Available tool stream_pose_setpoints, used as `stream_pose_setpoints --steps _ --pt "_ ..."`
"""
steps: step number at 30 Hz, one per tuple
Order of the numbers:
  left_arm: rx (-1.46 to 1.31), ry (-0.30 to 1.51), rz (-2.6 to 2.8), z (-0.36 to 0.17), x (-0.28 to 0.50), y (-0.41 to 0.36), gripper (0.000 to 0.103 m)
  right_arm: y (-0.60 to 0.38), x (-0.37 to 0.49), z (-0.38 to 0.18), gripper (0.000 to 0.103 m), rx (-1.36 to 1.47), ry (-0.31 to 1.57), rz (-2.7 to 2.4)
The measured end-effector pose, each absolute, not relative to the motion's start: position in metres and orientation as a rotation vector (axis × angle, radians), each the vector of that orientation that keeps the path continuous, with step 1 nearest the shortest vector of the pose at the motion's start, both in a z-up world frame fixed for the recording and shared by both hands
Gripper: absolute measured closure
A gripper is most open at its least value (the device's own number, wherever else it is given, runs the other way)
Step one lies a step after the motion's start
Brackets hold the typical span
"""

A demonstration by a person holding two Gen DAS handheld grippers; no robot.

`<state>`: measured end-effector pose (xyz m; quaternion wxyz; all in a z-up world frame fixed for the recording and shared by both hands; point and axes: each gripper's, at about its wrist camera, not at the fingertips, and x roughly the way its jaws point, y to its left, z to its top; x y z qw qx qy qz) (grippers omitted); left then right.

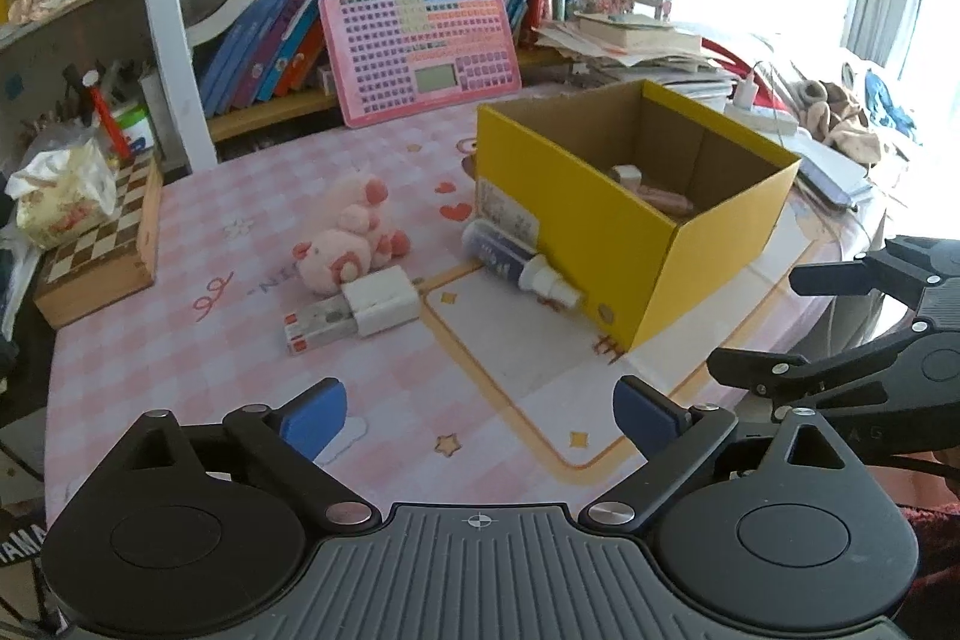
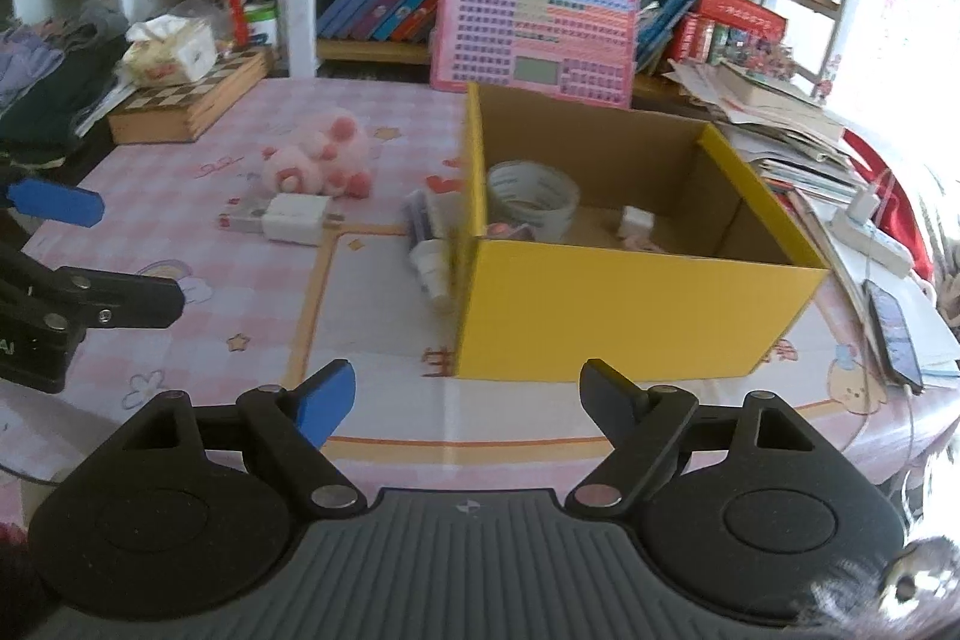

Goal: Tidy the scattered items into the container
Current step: 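Move both open grippers back toward the remaining items on the table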

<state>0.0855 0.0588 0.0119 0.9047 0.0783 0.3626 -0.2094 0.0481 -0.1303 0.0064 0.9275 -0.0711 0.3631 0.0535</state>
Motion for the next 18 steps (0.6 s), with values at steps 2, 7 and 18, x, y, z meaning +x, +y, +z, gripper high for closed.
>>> stream_pose_setpoints --steps 2,7,18 --pt "0.177 0.733 -0.411 0.009 0.086 0.064 0.005 -0.122 0.050 0.005 0.022 -0.155 0.748 0.125" --pt "0.211 0.715 -0.388 0.000 0.090 0.072 0.005 -0.103 0.056 0.002 0.027 -0.184 0.757 0.158" --pt "0.168 0.734 -0.345 -0.014 0.113 0.099 0.005 -0.074 0.082 -0.008 0.039 -0.236 0.770 0.213"
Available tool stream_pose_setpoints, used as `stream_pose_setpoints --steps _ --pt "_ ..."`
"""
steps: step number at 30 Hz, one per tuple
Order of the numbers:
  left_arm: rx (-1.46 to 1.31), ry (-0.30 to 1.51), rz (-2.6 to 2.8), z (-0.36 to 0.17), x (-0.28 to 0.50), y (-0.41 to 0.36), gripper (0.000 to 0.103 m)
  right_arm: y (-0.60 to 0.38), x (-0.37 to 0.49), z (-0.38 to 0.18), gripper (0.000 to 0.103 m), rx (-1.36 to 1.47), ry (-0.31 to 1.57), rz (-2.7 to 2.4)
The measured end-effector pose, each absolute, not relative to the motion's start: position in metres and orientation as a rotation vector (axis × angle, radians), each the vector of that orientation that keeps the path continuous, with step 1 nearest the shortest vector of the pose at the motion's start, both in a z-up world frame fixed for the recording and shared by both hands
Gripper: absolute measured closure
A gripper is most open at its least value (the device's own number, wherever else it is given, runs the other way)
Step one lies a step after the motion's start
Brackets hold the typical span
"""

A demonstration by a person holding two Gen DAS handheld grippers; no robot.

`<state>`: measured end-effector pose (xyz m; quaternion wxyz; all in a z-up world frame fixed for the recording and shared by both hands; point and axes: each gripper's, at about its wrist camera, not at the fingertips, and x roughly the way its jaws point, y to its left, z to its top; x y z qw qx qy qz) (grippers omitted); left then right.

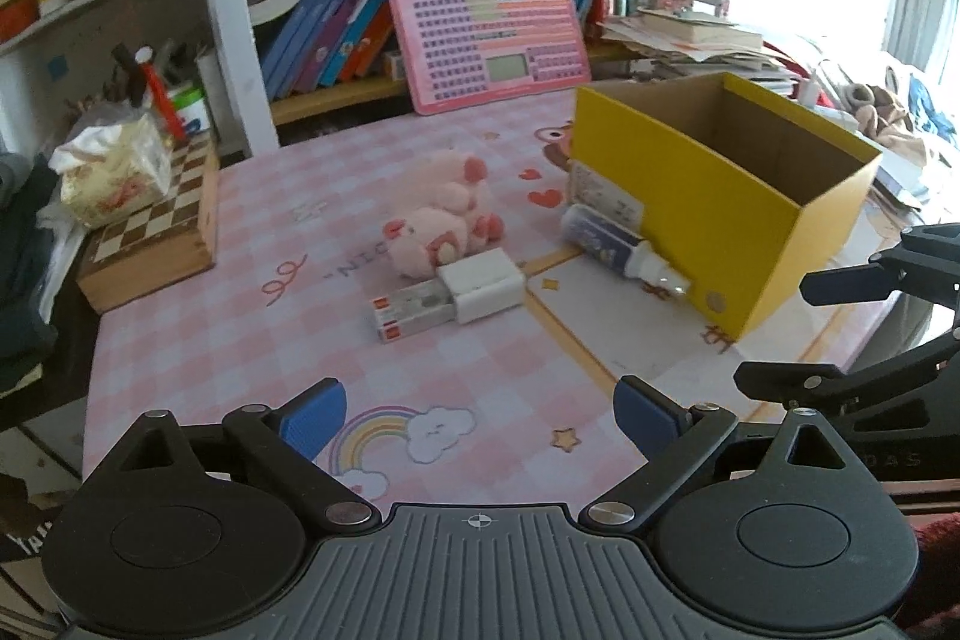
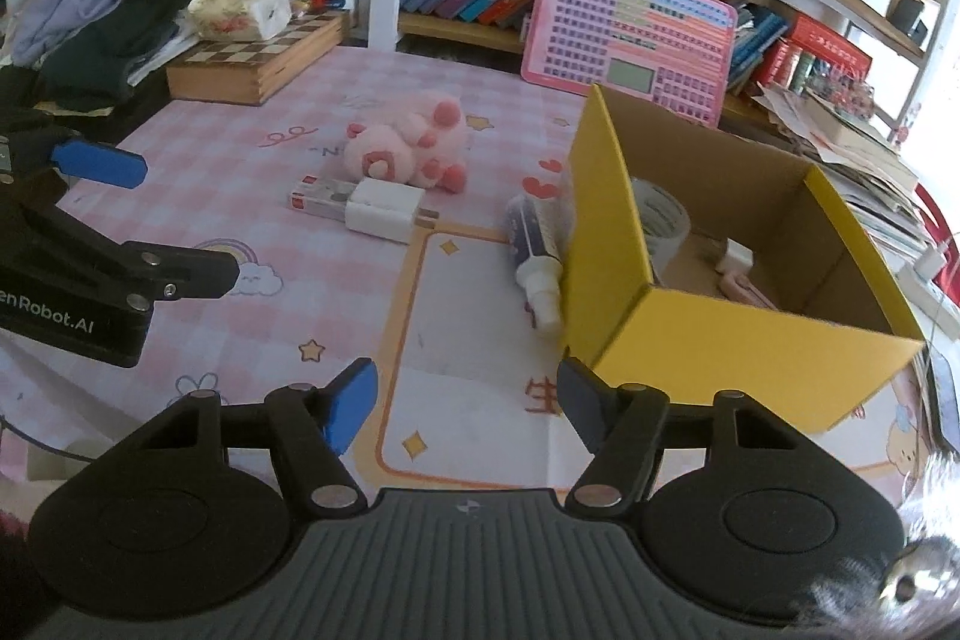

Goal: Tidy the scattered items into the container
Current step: 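Move both open grippers back toward the remaining items on the table, then grasp the blue-and-white bottle with the right gripper and lift it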

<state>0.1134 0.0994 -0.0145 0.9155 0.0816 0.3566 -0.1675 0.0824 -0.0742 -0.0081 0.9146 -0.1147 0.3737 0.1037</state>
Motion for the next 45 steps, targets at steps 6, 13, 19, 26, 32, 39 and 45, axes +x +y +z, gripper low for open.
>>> stream_pose_setpoints --steps 6,13,19,26,32,39,45 --pt "0.138 0.749 -0.319 -0.020 0.128 0.110 0.005 -0.064 0.098 -0.011 0.038 -0.250 0.769 0.234" --pt "0.124 0.749 -0.299 -0.023 0.143 0.118 0.005 -0.048 0.123 -0.018 0.062 -0.320 0.729 0.178" --pt "0.128 0.747 -0.293 -0.027 0.157 0.121 0.005 -0.037 0.153 -0.030 0.067 -0.330 0.697 0.060" --pt "0.136 0.734 -0.307 -0.029 0.171 0.125 0.005 -0.025 0.191 -0.049 0.073 -0.354 0.716 0.014" --pt "0.125 0.744 -0.309 -0.031 0.175 0.132 0.005 -0.022 0.228 -0.060 0.074 -0.411 0.729 -0.048" --pt "0.110 0.752 -0.324 -0.031 0.175 0.137 0.005 -0.021 0.254 -0.079 0.068 -0.467 0.807 -0.111" --pt "0.099 0.745 -0.332 -0.029 0.178 0.137 0.005 -0.022 0.246 -0.067 0.078 -0.415 0.809 -0.053"
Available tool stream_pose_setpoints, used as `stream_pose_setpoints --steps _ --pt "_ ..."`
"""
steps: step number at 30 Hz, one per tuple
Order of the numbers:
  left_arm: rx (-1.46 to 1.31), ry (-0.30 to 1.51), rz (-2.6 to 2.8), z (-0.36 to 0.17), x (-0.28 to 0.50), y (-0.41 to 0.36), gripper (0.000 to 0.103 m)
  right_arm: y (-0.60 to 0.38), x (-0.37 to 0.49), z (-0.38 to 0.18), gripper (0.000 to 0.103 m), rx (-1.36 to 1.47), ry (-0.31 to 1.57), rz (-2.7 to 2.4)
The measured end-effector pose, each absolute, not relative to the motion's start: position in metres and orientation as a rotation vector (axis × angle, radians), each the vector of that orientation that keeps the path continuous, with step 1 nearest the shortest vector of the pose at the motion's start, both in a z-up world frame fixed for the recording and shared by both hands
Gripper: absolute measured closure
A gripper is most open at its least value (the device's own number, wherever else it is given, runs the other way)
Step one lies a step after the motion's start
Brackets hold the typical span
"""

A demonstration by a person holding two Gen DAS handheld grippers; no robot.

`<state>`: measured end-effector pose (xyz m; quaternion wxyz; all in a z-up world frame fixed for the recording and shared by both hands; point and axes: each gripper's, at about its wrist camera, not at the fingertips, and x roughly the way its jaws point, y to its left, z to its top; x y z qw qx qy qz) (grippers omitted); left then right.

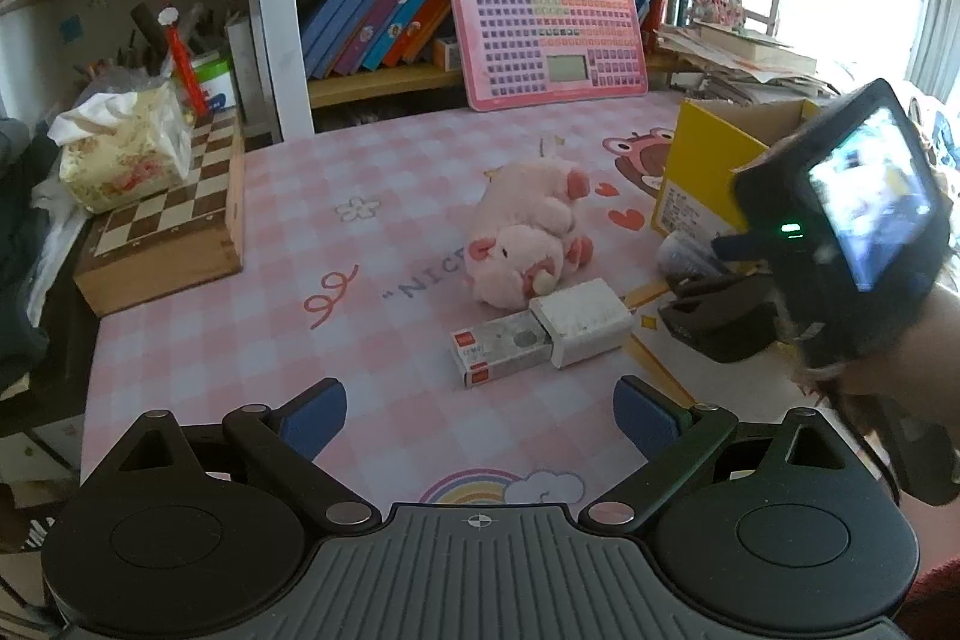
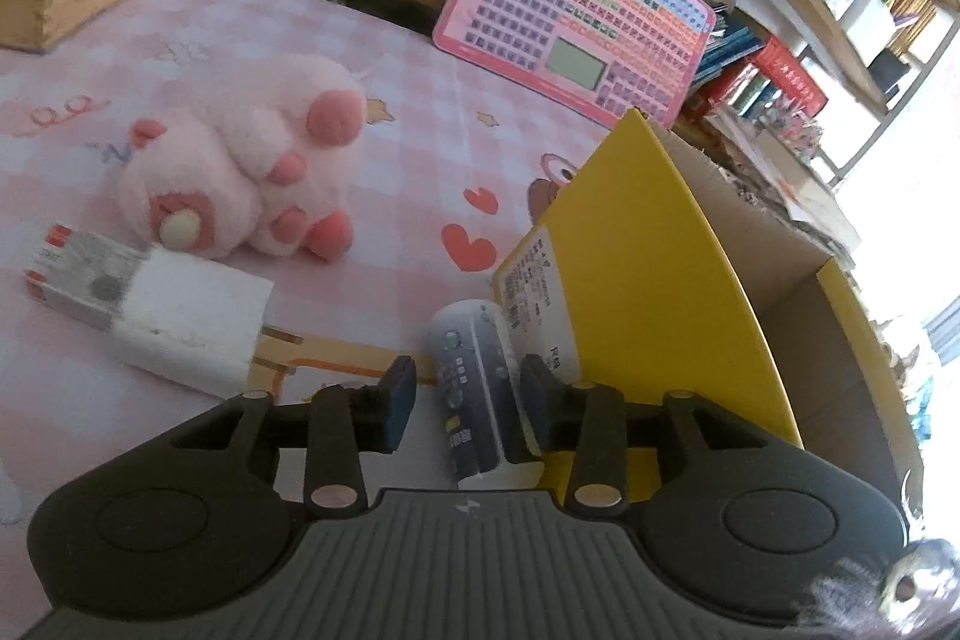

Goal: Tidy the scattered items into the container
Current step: 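Grasp the blue-and-white bottle with the right gripper and lift it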

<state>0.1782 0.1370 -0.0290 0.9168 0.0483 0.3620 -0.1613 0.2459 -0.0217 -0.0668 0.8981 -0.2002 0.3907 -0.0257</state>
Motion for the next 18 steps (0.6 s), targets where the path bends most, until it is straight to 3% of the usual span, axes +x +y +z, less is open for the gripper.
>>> stream_pose_setpoints --steps 1,2,5,7,11,16,18 --pt "0.097 0.741 -0.333 -0.028 0.179 0.137 0.005 -0.024 0.240 -0.060 0.088 -0.358 0.822 -0.006" --pt "0.094 0.738 -0.333 -0.028 0.179 0.138 0.005 -0.026 0.235 -0.055 0.091 -0.310 0.844 0.032" --pt "0.086 0.740 -0.332 -0.028 0.181 0.139 0.005 -0.023 0.225 -0.052 0.089 -0.344 0.822 0.055" --pt "0.091 0.741 -0.335 -0.027 0.181 0.137 0.005 -0.023 0.223 -0.051 0.068 -0.380 0.793 0.050" --pt "0.088 0.742 -0.345 -0.028 0.179 0.134 0.005 -0.027 0.229 -0.054 0.055 -0.383 0.795 0.059" --pt "0.104 0.739 -0.361 -0.029 0.178 0.129 0.006 -0.033 0.242 -0.070 0.072 -0.304 0.910 0.071" --pt "0.107 0.737 -0.360 -0.030 0.179 0.128 0.006 -0.037 0.241 -0.073 0.072 -0.269 0.919 0.083"
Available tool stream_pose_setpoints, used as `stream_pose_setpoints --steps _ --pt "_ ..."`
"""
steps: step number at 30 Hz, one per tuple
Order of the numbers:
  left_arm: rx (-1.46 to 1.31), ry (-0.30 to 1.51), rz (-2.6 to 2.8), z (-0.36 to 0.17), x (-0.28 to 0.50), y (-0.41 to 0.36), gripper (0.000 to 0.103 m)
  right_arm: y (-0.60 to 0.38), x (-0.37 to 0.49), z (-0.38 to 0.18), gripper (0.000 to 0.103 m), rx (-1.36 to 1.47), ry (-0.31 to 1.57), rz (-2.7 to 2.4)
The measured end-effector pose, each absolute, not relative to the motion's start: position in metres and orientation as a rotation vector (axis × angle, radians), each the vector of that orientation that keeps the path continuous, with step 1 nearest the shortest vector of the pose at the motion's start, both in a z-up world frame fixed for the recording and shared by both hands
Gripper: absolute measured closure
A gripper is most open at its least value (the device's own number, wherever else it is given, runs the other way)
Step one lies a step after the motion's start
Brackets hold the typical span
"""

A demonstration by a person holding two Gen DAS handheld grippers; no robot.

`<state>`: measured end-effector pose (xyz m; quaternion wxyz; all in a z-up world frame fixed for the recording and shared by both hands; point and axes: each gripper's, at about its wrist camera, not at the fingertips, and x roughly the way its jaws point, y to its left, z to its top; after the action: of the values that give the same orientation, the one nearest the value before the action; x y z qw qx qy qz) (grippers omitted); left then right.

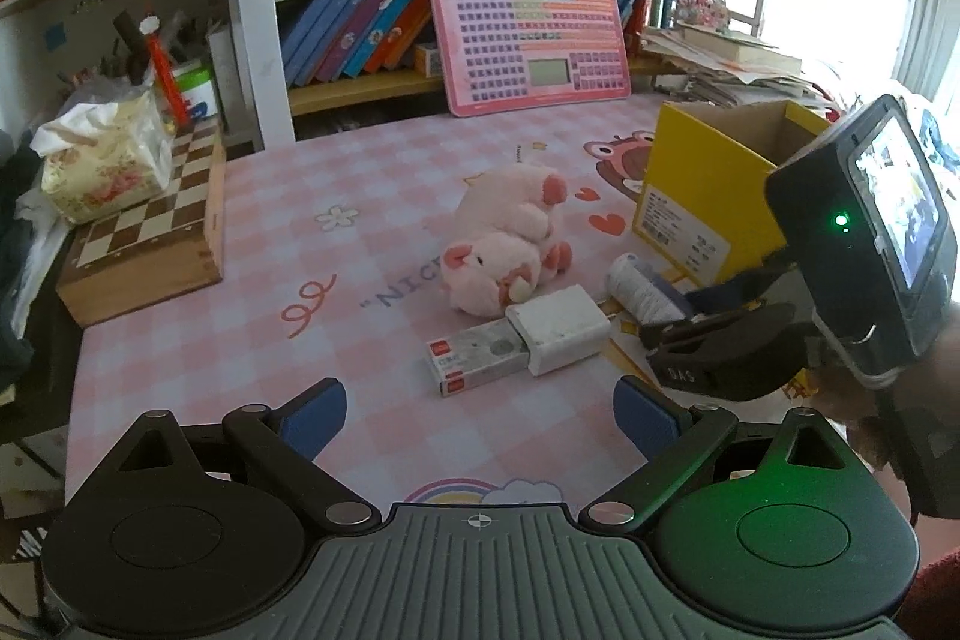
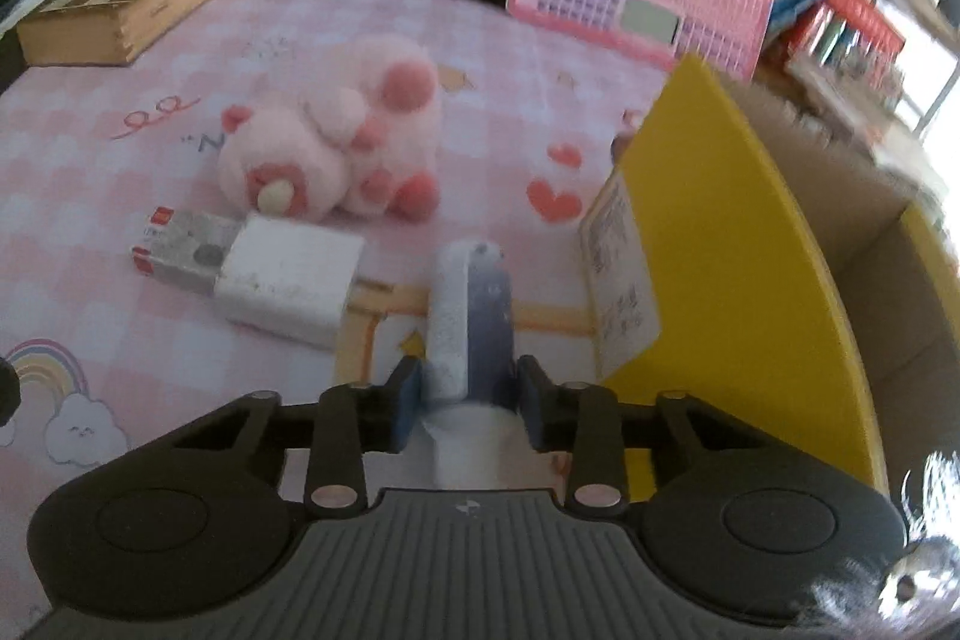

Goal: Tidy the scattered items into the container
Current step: 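Grasp the blue-and-white bottle with the right gripper and lift it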

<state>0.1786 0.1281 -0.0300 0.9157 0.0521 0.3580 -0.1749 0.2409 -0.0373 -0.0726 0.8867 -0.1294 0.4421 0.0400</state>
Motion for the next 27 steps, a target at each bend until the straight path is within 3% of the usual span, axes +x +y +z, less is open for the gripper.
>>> stream_pose_setpoints --steps 8,11,14,24,27 --pt "0.177 0.743 -0.380 -0.051 0.199 0.122 0.008 -0.038 0.217 -0.068 0.072 -0.261 0.955 0.128" --pt "0.226 0.758 -0.389 -0.065 0.212 0.117 0.021 -0.037 0.209 -0.065 0.072 -0.258 0.969 0.149" --pt "0.252 0.783 -0.404 -0.080 0.229 0.114 0.027 -0.035 0.205 -0.065 0.072 -0.271 0.969 0.156" --pt "0.343 0.762 -0.540 -0.096 0.263 0.105 0.028 -0.038 0.202 -0.064 0.071 -0.272 0.985 0.161" --pt "0.327 0.760 -0.564 -0.096 0.265 0.106 0.035 -0.040 0.204 -0.064 0.071 -0.251 0.985 0.168"
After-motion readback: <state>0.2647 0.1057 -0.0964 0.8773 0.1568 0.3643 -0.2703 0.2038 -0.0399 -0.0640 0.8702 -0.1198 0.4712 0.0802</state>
